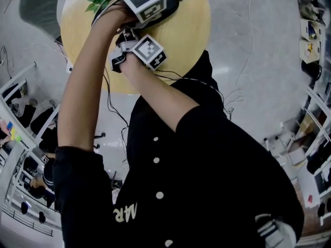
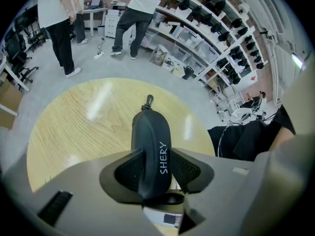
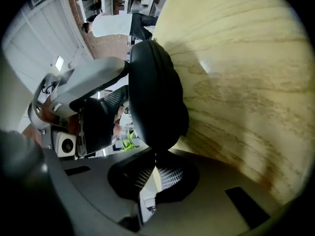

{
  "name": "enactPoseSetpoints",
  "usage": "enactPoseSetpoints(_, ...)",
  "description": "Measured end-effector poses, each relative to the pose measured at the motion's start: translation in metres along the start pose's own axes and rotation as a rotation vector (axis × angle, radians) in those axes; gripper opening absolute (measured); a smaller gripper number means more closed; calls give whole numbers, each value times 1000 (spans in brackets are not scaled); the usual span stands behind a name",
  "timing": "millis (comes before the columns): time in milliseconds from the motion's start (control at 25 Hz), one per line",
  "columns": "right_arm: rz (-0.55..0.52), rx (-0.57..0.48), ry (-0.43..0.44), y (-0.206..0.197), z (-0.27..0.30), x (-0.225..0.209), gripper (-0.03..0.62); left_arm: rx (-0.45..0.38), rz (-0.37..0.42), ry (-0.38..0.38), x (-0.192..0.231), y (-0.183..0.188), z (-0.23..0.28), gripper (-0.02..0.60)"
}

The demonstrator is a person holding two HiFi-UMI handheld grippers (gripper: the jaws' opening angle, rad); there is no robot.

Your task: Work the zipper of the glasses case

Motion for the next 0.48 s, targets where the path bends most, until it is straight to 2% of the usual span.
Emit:
enactPoseSetpoints(280, 4, 1, -4, 0, 1, 1, 6, -8, -3, 3, -1, 0, 0, 164)
enactPoseSetpoints(480, 25, 3, 57, 0, 3, 3, 8, 0, 3, 12, -2, 1, 0, 164)
Point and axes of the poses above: the fingertips, and each gripper's own axes: z forward along the fingers, x to its left, y out of its top, the point moved 3 cm from there along -z, backward along the fingers, and after that the axes turned 15 degrees about z, right-handed, at the moved point
